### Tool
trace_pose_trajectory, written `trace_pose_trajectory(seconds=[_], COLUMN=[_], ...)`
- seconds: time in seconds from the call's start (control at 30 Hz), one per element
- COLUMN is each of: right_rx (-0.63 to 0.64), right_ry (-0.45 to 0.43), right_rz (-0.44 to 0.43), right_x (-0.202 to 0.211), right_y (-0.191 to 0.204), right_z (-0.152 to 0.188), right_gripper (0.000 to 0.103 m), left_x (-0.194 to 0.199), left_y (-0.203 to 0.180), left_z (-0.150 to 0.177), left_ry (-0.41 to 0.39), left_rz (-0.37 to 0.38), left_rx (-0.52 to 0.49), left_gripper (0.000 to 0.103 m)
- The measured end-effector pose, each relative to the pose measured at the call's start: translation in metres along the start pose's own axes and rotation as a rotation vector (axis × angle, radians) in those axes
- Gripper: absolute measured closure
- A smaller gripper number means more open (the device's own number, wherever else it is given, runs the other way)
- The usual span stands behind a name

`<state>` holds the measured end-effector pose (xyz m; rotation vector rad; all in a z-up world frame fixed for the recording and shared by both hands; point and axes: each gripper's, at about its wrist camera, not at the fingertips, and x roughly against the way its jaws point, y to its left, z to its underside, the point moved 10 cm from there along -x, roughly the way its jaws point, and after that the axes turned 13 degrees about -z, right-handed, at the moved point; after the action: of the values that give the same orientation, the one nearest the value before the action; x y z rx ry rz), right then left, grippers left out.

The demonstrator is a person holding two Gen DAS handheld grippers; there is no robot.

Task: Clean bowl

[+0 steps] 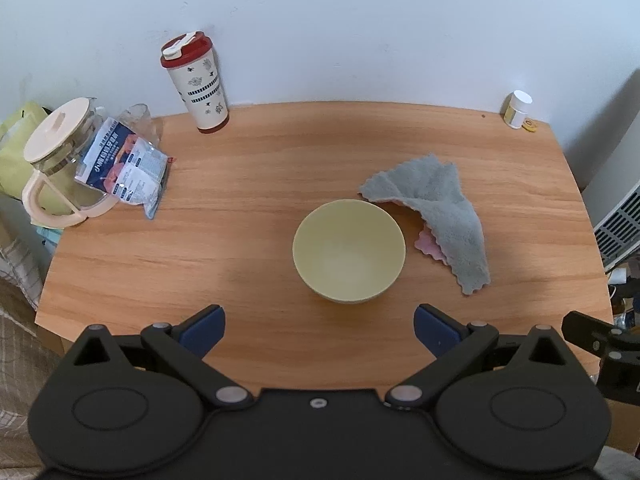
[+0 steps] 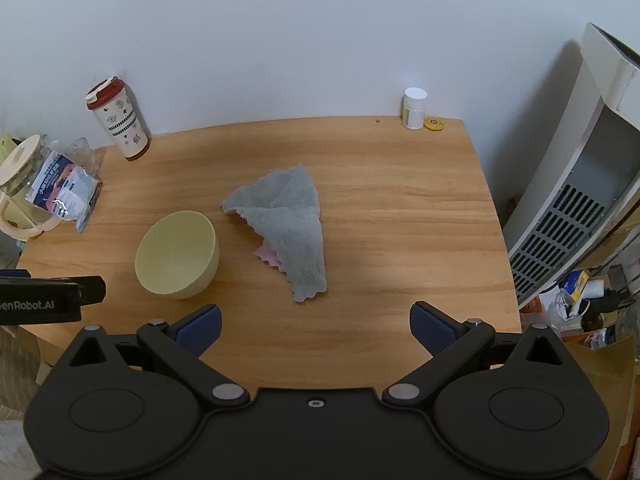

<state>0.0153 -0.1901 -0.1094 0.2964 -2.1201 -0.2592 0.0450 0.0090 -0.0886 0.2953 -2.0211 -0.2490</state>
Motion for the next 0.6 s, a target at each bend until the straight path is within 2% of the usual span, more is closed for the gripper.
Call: trace_pose_trajectory(seconds=[0.13,0.27,0.43,0.6], right_rx=[-0.001,-0.002,-0.002,0.016], right_ry=[0.002,0.007,0.021,0.015], right_rz=[-0.009,-0.019,-0.029,-0.023], right_x=[-0.001,-0.003,-0.005,-0.006], right_y=[0.004,0.008,0.002,0.007], right_z=[0.003,0.004,-0.002,-0.002], right_gripper=[0.001,0.001,0.001,0.001], left_x=[0.004,0.002,-0.002,-0.004], left_y=[0.001,0.005,-0.005,-0.005], left_z=[-0.007,-0.006,-0.01,-0.008], left_ry=[-0.006,-0.011,0.03,0.047], left_rz=[-0.011,0.056,0.012,0.007], left_rx=[-0.009,0.011,0.001,0.009], left_gripper=[0.0,0.0,0.0,0.0])
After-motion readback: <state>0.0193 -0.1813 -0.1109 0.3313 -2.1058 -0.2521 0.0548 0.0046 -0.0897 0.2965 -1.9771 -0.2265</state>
